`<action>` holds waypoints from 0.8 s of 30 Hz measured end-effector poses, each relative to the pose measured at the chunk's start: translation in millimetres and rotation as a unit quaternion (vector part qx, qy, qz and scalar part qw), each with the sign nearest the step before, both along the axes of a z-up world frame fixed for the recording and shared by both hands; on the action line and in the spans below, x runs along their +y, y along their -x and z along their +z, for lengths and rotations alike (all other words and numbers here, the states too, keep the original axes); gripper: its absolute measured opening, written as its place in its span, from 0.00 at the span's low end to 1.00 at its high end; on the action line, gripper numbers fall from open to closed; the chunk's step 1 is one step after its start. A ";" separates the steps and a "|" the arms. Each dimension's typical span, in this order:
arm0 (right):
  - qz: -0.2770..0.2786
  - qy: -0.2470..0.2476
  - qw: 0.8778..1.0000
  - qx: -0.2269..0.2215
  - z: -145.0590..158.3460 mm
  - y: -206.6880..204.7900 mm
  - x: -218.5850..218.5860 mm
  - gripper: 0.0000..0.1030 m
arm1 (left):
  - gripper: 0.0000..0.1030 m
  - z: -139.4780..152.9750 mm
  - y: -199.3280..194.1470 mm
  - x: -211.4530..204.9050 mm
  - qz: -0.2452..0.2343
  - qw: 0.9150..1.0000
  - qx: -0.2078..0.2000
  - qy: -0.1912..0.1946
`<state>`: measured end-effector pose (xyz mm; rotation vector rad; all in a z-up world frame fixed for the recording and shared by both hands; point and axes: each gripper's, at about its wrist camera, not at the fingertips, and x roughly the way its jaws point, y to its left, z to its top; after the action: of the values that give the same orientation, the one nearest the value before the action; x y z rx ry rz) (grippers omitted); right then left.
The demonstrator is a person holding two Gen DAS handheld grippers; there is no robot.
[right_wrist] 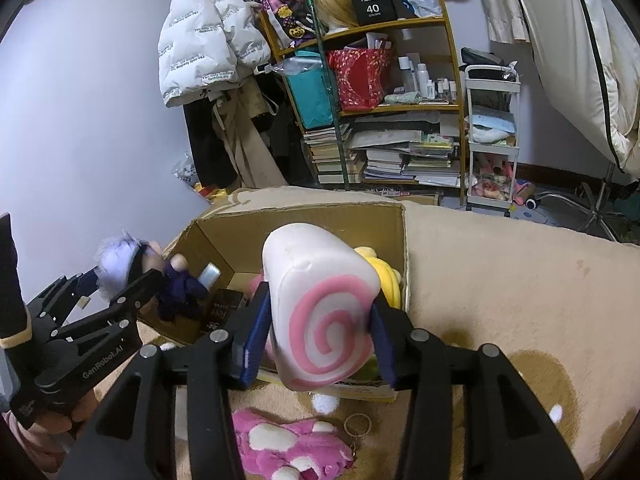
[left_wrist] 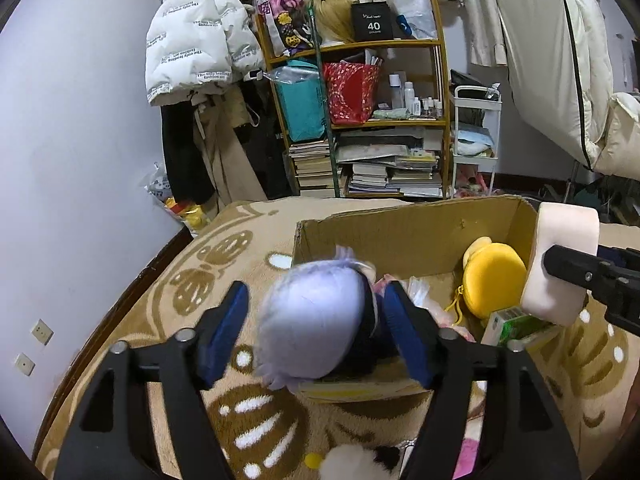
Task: Organize soft objects
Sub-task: 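Lift the doll and swirl cushion over the box and release both inside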
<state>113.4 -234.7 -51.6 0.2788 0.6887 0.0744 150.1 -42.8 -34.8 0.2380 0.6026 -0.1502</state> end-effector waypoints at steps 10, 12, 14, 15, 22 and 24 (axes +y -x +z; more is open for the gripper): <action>-0.005 -0.012 1.000 0.011 0.3 0.3 -2.8 0.57 | 0.84 -2.7 0.3 7.8 0.019 1.000 0.015 0.008; -0.006 -0.013 1.000 0.010 0.6 1.0 -3.5 0.64 | 0.85 -1.9 1.2 9.3 0.020 1.000 0.017 0.011; -0.007 -0.013 1.000 0.007 1.0 2.6 -3.8 0.66 | 0.85 -0.4 3.4 10.1 0.022 1.000 0.017 0.012; -0.007 -0.013 1.000 0.006 1.0 2.6 -4.2 0.66 | 0.85 0.6 5.1 10.2 0.022 1.000 0.016 0.012; -0.006 -0.019 1.000 0.007 1.6 6.7 -5.6 0.77 | 0.93 9.1 19.2 15.8 0.032 0.999 0.012 0.013; -0.006 -0.012 1.000 0.005 4.5 9.3 -4.6 0.79 | 0.94 13.1 25.1 18.0 0.033 0.999 0.010 0.012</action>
<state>104.1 -239.3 -47.1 0.3071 0.6964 0.0706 125.0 -24.8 -21.8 0.1923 0.6270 -0.0958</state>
